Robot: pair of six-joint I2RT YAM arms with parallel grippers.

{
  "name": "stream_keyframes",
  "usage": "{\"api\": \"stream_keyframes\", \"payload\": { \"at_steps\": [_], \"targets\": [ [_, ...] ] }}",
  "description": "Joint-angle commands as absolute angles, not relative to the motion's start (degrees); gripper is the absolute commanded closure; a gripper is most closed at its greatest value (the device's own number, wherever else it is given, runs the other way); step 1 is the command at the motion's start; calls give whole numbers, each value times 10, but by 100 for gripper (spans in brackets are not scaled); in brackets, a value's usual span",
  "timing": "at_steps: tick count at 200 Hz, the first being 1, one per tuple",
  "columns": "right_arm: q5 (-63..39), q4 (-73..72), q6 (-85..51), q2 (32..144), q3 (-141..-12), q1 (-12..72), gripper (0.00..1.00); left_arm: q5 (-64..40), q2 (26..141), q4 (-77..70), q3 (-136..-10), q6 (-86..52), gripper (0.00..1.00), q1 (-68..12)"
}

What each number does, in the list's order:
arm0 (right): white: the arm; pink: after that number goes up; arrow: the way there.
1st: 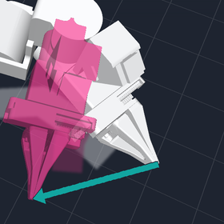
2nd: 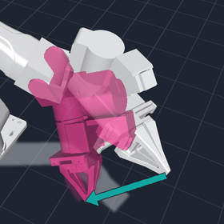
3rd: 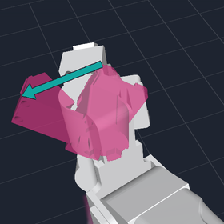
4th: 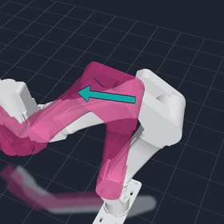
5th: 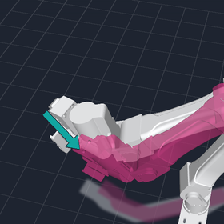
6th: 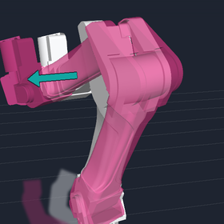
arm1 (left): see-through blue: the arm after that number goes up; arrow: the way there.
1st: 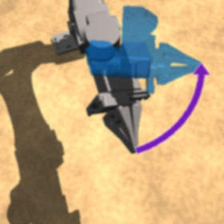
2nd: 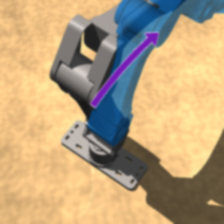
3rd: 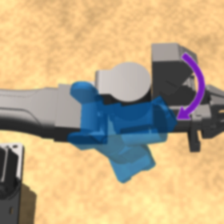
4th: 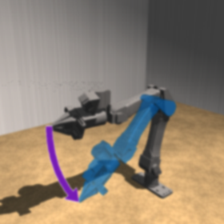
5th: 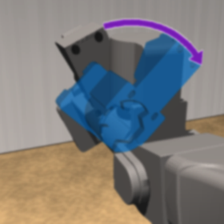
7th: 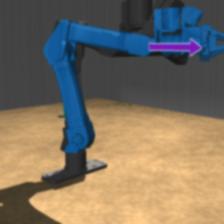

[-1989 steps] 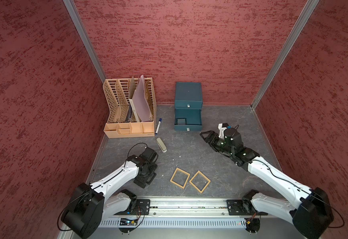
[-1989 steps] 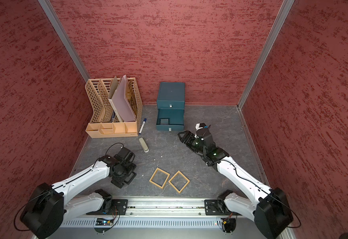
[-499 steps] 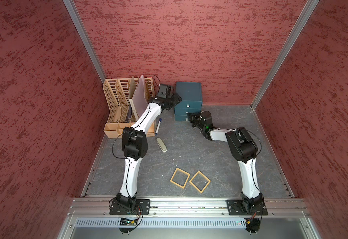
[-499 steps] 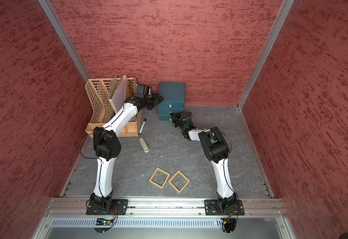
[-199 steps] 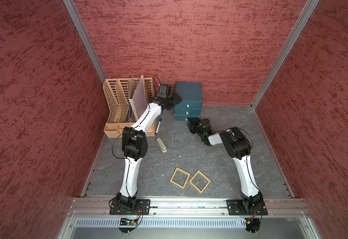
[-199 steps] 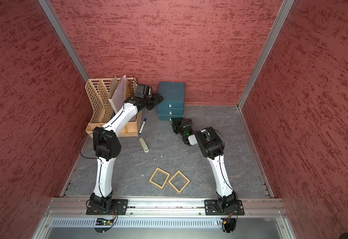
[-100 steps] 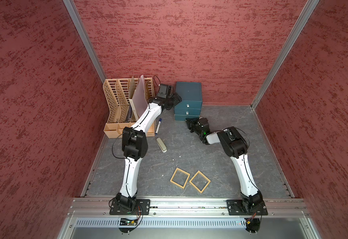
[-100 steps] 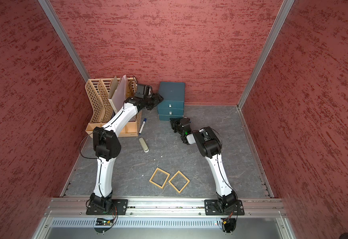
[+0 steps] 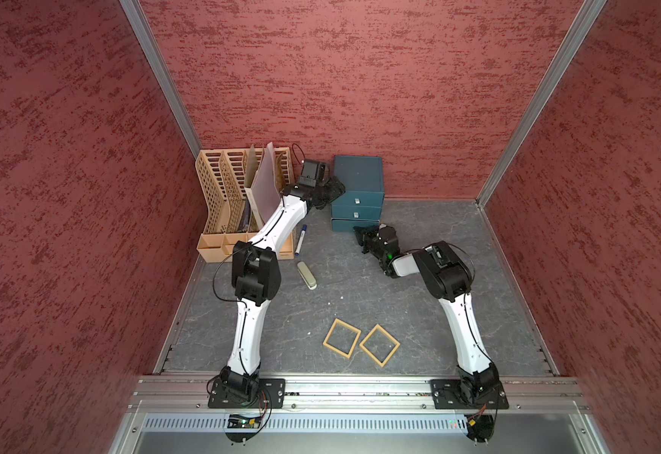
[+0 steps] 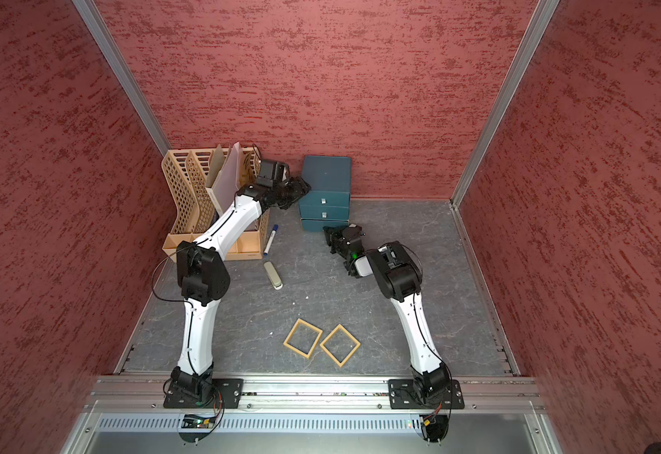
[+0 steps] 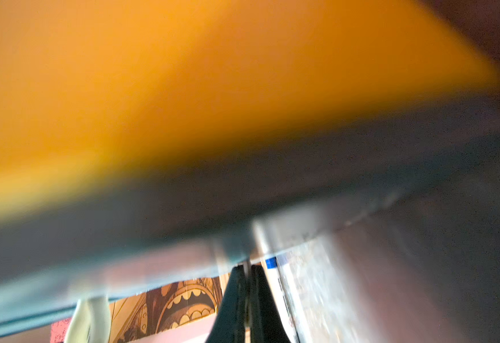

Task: Place the brooch boxes into the drawer by color
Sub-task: Open the drawer in the storage box.

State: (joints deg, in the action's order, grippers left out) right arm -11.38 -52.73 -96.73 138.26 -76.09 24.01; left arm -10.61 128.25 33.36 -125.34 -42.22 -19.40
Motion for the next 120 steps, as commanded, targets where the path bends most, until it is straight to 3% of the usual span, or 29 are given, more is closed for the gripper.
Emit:
{"api": "stream_keyframes", "payload": {
  "at_steps": [1, 120],
  "targets": [
    [-92, -559, -978, 1340, -713, 257, 100, -123, 1272, 350, -1243, -417, 27, -202],
    [-69, -636, -1001, 1220, -495, 315, 100, -128, 1276, 352, -1245, -414, 27, -197]
  ]
}}
